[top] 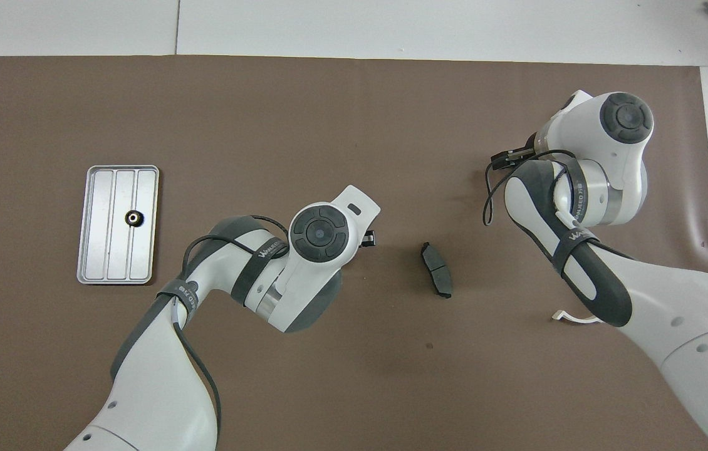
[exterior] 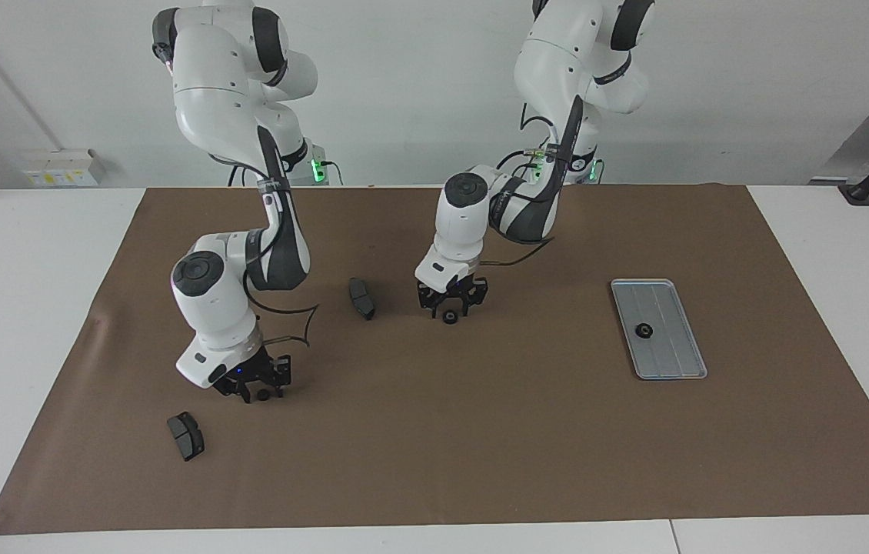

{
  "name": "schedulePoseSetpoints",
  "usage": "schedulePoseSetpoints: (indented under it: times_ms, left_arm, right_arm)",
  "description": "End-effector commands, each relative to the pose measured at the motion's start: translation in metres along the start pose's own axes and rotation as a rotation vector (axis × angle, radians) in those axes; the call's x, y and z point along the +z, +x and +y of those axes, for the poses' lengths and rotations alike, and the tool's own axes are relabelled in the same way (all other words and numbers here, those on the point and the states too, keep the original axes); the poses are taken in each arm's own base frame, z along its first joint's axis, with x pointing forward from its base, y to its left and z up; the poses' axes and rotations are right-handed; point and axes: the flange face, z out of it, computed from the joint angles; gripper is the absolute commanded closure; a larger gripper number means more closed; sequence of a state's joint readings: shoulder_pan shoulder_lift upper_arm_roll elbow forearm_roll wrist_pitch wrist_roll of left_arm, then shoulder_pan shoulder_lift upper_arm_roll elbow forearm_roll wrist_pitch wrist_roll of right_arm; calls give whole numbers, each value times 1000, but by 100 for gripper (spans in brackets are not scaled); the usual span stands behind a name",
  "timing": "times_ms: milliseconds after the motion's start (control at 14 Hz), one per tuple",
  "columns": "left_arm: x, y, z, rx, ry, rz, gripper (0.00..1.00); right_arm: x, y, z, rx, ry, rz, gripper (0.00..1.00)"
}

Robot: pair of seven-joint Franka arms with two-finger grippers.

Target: Pick bearing gear from pile to tray

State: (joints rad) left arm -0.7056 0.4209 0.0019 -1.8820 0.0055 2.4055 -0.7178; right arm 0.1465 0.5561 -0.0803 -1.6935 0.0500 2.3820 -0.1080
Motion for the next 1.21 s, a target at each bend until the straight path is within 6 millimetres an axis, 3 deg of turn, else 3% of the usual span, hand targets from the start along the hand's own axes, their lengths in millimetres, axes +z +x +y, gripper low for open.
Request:
schedulePoseSetpoints:
  times_ms: [0,142,356,570,712,854,926,1068,1139]
  left_arm:
    - [3,-5,0,10,8,22,37]
    - [3,-5,0,15,8,20,49]
    - [3,-6,0,21,10,19,68]
    - [0,0,-5,8,18,14,89]
    - [-20,28,-17,-31,26,14,92]
    - [-41,79,-56,-98,51,6,92]
    - [-53,103,-87,-113,57,6,92]
    - [-84,135,-165,-104,61,12,92]
    - [-94,145,-207,-86,67,-2,91]
  right_arm:
    - [-2,-6,3,-12,22,-9,44]
    - [-2,-6,4,-12,22,-9,54]
    - [-2,-6,5,-6,21,-8,100]
    - [-7,-3,4,9,28,-2,100]
    - [-32,1,3,57,38,22,100]
    - [-60,2,-2,101,42,34,100]
    - [-77,1,-5,127,45,38,100]
    - [-105,-3,-15,179,53,19,100]
    - [-116,-5,-38,191,59,7,100]
